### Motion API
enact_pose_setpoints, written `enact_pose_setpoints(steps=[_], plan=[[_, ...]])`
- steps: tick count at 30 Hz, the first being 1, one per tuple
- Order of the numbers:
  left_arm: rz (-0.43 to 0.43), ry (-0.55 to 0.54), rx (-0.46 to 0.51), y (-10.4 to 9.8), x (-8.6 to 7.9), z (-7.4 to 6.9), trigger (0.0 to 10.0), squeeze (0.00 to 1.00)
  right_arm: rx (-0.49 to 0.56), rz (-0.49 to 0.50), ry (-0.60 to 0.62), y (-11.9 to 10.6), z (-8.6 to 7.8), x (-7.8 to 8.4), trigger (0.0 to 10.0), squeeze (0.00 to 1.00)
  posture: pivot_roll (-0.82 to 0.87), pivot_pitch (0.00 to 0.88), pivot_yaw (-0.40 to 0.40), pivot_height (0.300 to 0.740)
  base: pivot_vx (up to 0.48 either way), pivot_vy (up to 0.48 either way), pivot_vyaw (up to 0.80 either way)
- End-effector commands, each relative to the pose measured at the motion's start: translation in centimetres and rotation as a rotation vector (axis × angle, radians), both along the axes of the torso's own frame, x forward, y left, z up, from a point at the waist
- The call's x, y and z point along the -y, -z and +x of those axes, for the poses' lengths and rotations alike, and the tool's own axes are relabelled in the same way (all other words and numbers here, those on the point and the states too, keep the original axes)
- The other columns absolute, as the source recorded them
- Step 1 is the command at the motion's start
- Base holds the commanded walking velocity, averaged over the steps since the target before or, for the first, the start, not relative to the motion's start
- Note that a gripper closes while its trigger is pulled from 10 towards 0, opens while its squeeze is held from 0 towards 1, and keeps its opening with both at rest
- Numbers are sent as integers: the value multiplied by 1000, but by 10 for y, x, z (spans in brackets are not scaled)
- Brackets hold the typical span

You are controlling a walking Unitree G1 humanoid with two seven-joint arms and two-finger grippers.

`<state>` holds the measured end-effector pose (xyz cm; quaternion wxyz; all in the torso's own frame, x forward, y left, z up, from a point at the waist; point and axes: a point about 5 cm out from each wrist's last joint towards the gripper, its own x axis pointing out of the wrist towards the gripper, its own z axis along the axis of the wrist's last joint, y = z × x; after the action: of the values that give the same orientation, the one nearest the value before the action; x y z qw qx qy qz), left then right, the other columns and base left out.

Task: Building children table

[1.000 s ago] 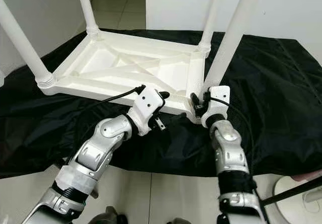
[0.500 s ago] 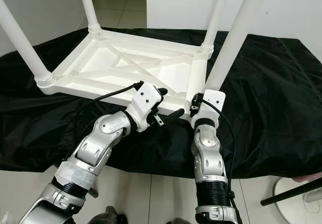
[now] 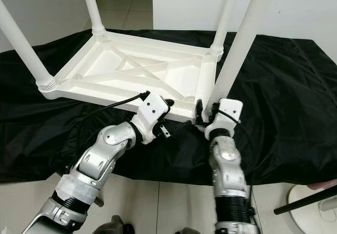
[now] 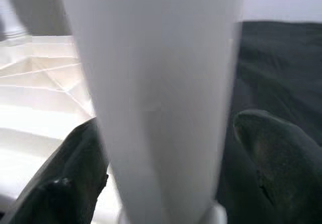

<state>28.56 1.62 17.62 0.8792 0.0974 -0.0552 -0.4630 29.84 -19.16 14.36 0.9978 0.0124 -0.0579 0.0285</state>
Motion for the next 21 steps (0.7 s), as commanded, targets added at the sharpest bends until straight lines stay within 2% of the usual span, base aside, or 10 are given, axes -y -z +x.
enact_pose_setpoints(steps=[1,3,4,8,17,18,20,21], plan=[[5,39,-31,4,-3,-3,10000,0,-14,-9,-69,2,-2,2,10000,980,-41,4,27,740,0,0,0],[4,52,-41,3,-4,-2,10000,0,-23,-36,-109,2,-1,7,10000,980,-39,4,27,740,0,0,0],[-6,66,-51,2,-5,-4,10000,0,-15,-46,-140,0,-1,9,10000,0,-37,0,24,740,0,0,0],[-30,177,-112,2,-2,-21,10000,0,-5,-121,-306,-4,2,12,10000,0,-44,1,23,740,0,0,0],[-16,259,-154,5,4,-35,10000,0,-30,-183,-438,-7,16,15,10000,0,-41,0,42,740,0,0,0],[-12,279,-165,6,5,-37,10000,0,-55,-212,-471,-7,26,16,4902,0,-40,0,46,740,0,0,0],[-3,279,-164,8,5,-35,10000,0,-73,-220,-491,-6,30,16,4902,0,-38,0,43,740,0,0,0],[-5,269,-165,8,5,-33,10000,0,-78,-227,-494,-5,31,16,3882,0,-40,0,42,740,0,0,0]])
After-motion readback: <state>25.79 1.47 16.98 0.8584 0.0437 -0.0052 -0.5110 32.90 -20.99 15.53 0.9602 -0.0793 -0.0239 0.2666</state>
